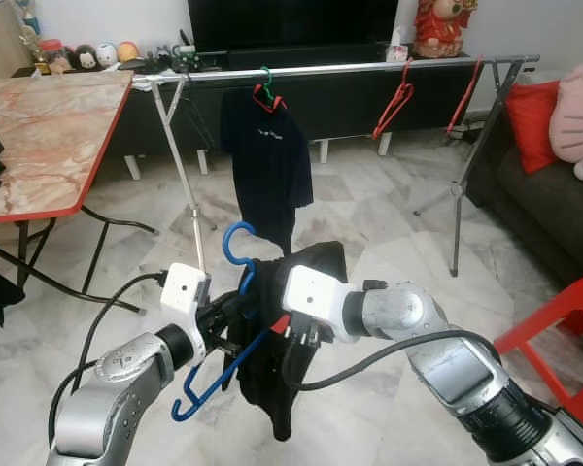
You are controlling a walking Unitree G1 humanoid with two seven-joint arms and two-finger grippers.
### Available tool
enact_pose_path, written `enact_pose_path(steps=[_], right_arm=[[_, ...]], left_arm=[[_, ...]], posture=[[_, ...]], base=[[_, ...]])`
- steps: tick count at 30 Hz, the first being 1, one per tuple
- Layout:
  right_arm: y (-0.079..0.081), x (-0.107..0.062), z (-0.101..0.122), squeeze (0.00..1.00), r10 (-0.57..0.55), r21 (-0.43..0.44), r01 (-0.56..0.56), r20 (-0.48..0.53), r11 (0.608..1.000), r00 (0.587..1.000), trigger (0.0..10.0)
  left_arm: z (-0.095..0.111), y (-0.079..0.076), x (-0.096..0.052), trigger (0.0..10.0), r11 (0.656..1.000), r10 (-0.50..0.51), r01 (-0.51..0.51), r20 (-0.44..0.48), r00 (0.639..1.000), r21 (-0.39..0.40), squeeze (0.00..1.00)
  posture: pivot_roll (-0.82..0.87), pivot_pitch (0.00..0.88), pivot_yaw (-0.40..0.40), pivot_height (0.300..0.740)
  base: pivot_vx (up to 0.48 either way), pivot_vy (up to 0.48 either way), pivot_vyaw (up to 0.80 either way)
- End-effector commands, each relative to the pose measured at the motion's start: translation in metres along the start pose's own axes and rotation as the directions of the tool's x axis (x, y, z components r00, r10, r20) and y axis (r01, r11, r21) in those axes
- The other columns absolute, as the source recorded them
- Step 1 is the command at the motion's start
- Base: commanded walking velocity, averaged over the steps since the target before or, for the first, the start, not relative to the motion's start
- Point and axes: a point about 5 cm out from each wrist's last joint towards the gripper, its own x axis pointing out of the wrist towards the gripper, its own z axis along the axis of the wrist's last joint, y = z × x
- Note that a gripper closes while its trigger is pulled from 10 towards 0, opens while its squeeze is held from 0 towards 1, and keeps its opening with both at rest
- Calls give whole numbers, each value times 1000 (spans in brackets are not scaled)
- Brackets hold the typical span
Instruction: Hang hanger
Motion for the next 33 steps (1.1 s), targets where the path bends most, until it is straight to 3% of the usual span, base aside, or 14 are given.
enact_pose_path(steps=[1, 19, 24, 30, 33], right_arm=[[11, 0, 3, 1000, 68, -36, -67, 14, 997, 998, 10000], [12, -11, -1, 1000, 108, -99, -109, -19, 989, 994, 10000], [1, -20, -2, 1000, 73, -103, -74, -19, 992, 997, 10000], [-37, -45, -2, 1000, -78, -37, 78, 10, 996, 997, 10000], [-39, -46, -2, 1000, -81, -39, 82, 10, 996, 997, 10000]], left_arm=[[12, 2, -2, 10000, 1000, 9, -10, 75, 997, 15, 0], [11, 4, -4, 10000, 1000, 17, -18, 69, 997, 12, 0], [10, 5, -5, 10000, 1000, 13, -14, 64, 998, 10, 0], [4, 4, -9, 10000, 1000, -11, 10, 35, 999, 22, 0], [4, 5, -9, 10000, 1000, -10, 9, 33, 999, 22, 0]], posture=[[-128, 0, -6, 740], [-130, 0, -3, 740], [-132, 0, -4, 740], [-139, 0, -5, 740], [-139, 0, -5, 740]], base=[[0, 0, 0], [0, 0, 0], [0, 0, 0], [0, 0, 0], [0, 0, 0]])
